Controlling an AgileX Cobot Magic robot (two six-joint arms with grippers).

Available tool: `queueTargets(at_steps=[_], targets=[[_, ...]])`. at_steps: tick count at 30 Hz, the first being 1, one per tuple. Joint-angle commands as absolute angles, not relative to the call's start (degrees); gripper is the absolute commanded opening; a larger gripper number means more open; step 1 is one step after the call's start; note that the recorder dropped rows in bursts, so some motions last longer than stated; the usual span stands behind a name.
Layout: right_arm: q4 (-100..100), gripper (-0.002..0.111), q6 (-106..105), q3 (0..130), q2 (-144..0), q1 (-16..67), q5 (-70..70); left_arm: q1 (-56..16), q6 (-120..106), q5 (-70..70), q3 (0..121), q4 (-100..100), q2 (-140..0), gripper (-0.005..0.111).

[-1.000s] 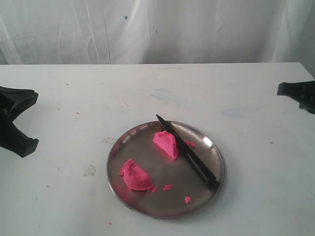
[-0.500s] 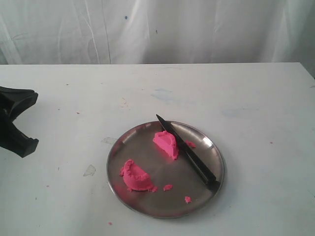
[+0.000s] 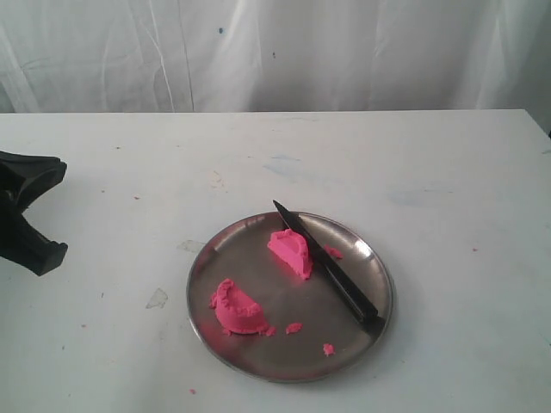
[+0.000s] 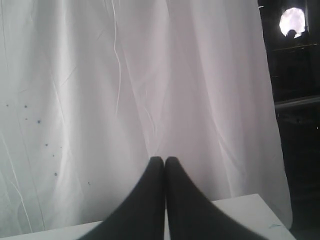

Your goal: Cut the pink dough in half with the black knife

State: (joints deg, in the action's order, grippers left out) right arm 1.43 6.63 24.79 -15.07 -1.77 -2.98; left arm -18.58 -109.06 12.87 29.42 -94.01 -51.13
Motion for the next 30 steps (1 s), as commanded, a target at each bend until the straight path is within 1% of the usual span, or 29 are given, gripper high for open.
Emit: queueTargets(at_steps=[1,6,10,16,20,25,30], targets=[[1.50,0.000,6.13,24.48,-14.26,-1.75,-2.84,-18.39,-109.11,12.32,29.13,-95.07,-50.67,0.000],[-0.46,0.000,5.90,20.64,-7.27,-1.75,-7.90,-18.39,-109.11,12.32,29.13,-95.07,-50.67,0.000],[-4.81,0.000,6.01,14.23,0.00,-1.75,-10.05,-18.39,-109.11,12.32,29.13,-95.07,-50.67,0.000],[-4.94,0.000,6.24,5.47,0.00,-1.75,-7.20,-18.39,-109.11,12.40,29.19,-95.07,-50.67,0.000],[-4.94,0.000,6.24,0.15,0.00,-1.75,-9.55,-18.39,-109.11,12.40,29.19,-95.07,-50.67,0.000],[-4.71,0.000,6.24,0.00,0.00,-1.75,-20.28,-18.39,-109.11,12.40,29.19,-95.07,-50.67,0.000],[-4.71,0.000,6.24,0.00,0.00,-1.75,-20.18,-18.39,-109.11,12.40,29.19,-95.07,-50.67,0.000]])
